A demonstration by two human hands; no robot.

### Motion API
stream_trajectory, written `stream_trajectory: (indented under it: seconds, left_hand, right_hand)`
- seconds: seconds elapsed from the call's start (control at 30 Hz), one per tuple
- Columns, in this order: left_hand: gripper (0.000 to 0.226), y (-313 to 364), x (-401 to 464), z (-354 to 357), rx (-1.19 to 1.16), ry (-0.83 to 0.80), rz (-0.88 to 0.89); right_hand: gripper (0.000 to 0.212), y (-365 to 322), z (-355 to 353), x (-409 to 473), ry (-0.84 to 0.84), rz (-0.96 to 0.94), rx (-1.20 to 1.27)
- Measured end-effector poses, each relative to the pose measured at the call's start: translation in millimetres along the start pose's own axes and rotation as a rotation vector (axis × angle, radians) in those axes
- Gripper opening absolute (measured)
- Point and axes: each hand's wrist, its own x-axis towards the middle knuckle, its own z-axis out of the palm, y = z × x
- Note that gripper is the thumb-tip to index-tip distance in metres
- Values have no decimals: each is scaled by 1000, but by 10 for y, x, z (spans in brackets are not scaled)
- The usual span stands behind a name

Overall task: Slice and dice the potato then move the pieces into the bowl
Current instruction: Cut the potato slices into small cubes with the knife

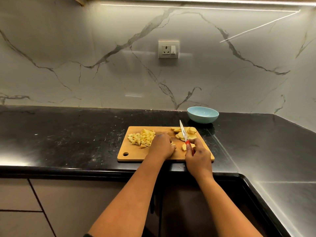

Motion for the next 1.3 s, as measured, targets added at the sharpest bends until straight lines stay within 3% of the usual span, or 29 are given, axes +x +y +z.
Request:
stream_trajectory:
  seconds: [0.17, 0.4, 0.83, 1.3]
  left_hand:
    - [23, -109, -26, 56, -57, 109, 59]
    - [18, -282, 41, -122, -248, -18, 86]
    - [18, -285, 43, -86, -210, -6, 100]
    - [15, -332, 109, -46, -256, -24, 87]
  right_hand:
    - [9, -44, -28, -15, -3, 3, -4]
    - [17, -147, -165, -88, -132, 60, -69]
    - [16, -337, -240, -118, -233, 185, -124]
    - [10, -387, -44, -30, -271, 177, -224]
